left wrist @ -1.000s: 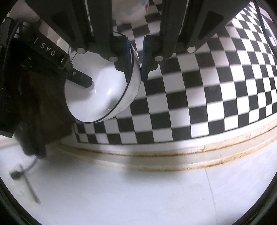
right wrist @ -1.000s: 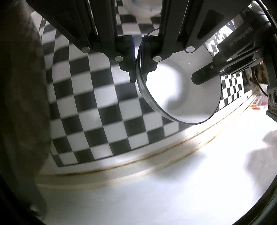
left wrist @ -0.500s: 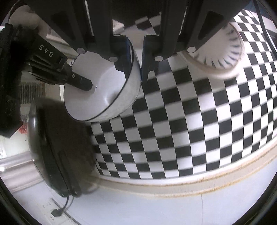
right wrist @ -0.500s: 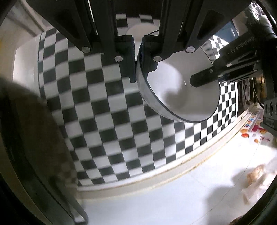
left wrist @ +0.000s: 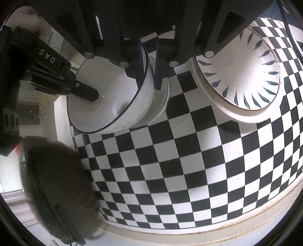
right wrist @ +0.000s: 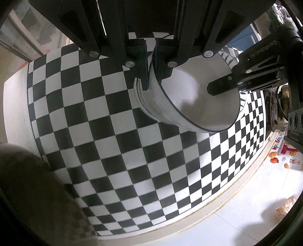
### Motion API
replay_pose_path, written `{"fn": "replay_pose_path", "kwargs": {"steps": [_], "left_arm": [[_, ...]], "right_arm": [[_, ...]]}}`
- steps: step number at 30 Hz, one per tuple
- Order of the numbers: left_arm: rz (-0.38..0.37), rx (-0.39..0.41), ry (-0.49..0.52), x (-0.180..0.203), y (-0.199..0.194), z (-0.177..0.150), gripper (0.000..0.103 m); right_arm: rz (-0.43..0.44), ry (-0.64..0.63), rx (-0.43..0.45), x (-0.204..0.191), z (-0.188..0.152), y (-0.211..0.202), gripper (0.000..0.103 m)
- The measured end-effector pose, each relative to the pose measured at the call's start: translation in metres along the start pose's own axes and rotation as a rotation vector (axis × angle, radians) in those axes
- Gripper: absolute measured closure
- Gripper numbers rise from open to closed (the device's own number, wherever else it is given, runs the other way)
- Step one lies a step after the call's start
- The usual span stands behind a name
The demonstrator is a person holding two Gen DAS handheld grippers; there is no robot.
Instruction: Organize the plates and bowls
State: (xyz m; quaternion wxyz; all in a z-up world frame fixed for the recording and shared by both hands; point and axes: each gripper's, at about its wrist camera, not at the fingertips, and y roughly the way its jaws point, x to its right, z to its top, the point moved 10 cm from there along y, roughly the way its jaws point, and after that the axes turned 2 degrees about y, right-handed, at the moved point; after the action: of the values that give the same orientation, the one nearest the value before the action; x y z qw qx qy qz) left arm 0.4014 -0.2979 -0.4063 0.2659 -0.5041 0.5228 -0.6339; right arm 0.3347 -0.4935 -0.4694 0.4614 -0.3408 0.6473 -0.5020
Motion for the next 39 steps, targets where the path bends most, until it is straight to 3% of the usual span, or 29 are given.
{"fn": "replay_pose_path", "kwargs": {"steps": [19,26,39], "left_arm": [[0.049,-0.051,0.011,-0.004,0.022,-0.011,0.094],[0.103,-0.050,0.042,-0.005,0.022,-0.011,0.094],[0.131,-0.061,0.060,-0.006,0.021,-0.015,0.094]], "right_arm": [[-0.038,-0.018,-0.076,0.001,-0.009,0.022,0.096],[-0.045,-0.023,-0.076,0.003,-0.006,0.019,0.096],[-0.040,-0.020,-0.072,0.007,-0.008,0.013,0.095]]}}
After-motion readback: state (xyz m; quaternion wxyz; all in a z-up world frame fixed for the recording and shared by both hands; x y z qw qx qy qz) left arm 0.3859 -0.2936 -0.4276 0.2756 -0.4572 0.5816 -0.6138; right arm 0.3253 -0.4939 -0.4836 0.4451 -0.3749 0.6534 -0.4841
